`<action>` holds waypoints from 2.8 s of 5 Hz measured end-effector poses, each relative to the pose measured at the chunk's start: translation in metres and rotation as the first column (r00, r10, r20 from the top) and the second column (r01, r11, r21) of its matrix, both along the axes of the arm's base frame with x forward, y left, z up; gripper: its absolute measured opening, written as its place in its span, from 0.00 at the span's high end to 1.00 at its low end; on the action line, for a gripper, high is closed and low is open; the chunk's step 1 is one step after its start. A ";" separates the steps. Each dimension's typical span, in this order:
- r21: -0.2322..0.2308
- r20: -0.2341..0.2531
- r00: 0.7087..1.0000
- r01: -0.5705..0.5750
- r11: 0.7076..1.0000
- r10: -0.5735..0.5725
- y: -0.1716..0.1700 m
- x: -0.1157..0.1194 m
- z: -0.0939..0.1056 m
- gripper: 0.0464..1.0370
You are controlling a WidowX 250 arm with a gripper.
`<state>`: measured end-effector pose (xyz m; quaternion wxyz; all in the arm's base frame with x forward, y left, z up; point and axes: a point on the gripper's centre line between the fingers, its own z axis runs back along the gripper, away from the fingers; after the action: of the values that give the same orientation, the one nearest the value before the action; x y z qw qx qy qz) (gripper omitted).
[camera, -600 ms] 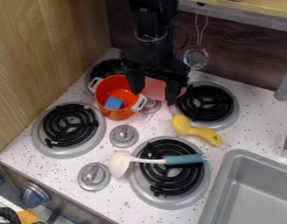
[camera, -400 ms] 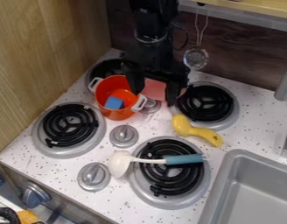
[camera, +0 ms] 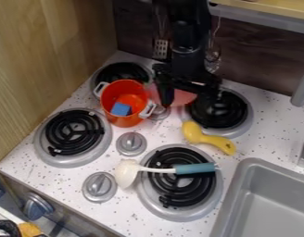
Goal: Put the yellow spoon into the red bowl
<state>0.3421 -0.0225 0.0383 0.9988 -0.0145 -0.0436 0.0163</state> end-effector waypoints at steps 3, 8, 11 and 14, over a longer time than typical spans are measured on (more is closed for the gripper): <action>-0.030 0.074 0.997 -0.026 0.999 0.028 0.004 0.023 -0.041 0.04; -0.095 0.058 0.992 -0.107 0.990 0.113 -0.004 0.024 -0.076 0.21; -0.064 0.037 0.992 -0.116 0.991 0.119 0.001 0.018 -0.062 0.47; -0.046 0.262 0.914 -0.310 0.950 0.311 0.014 -0.004 -0.011 0.56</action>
<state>0.3378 -0.0084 0.0269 0.9685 -0.0113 -0.1790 0.1725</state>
